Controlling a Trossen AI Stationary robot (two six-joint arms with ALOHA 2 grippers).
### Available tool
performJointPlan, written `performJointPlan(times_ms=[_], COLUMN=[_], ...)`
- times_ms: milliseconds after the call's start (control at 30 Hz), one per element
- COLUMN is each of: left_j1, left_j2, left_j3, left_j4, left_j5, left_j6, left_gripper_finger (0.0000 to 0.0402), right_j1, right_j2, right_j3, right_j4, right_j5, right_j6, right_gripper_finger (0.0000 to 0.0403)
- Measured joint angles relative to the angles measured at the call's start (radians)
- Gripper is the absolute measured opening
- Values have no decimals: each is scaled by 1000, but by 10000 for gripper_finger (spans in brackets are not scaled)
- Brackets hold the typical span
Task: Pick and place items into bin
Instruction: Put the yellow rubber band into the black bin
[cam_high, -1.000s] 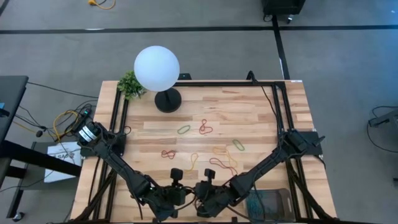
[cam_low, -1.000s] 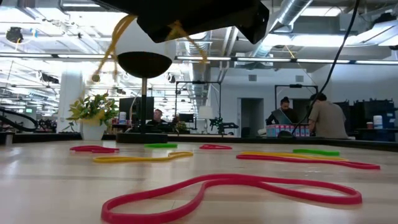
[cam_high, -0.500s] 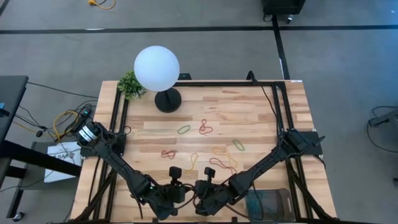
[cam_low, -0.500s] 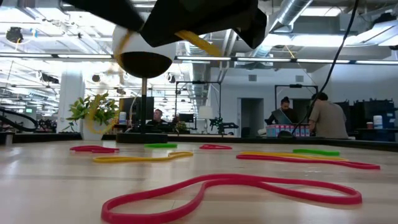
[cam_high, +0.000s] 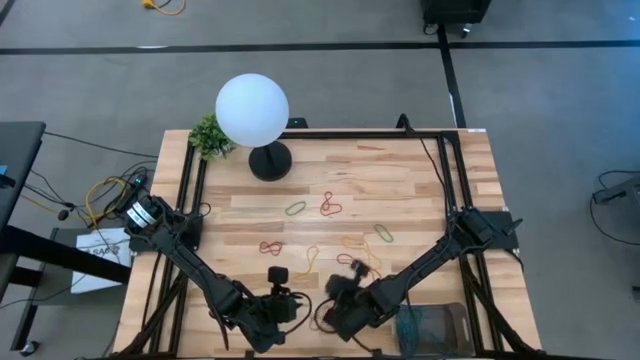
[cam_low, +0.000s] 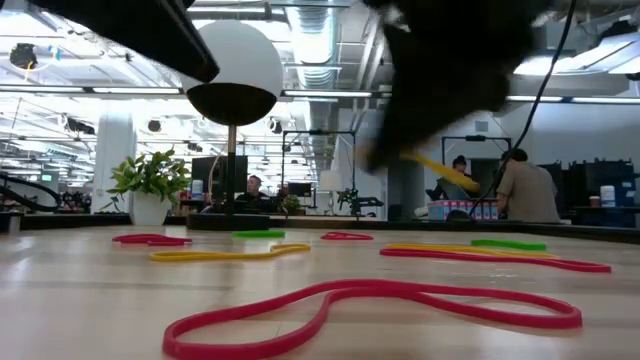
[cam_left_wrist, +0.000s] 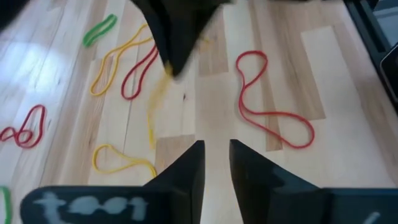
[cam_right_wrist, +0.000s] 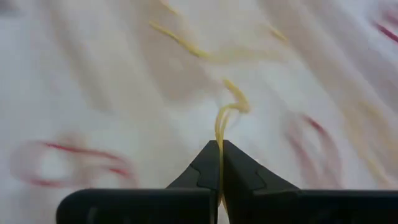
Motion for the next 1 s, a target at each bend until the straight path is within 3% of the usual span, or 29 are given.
performJointPlan(times_ms=[167,400,600,767,1000], left_j1=[2,2,8,16,22], left_j2=[0,0,0,0,0], left_j3=[0,0,0,0,0], left_j4=[-45,-58,-58,-56,-55], left_j5=[0,-1,-1,-2,-3], left_j6=[-43,-54,-53,-64,-79], left_gripper_finger=[67,67,67,67,67], right_j1=[28,136,276,380,499], right_j2=[-1,-2,-3,-3,1], right_j3=[7,126,225,255,209], right_j4=[-397,-788,-799,-697,-660], right_j5=[-69,-368,-463,-594,-586], right_j6=[333,711,847,977,1168], right_gripper_finger=[1,1,1,1,2])
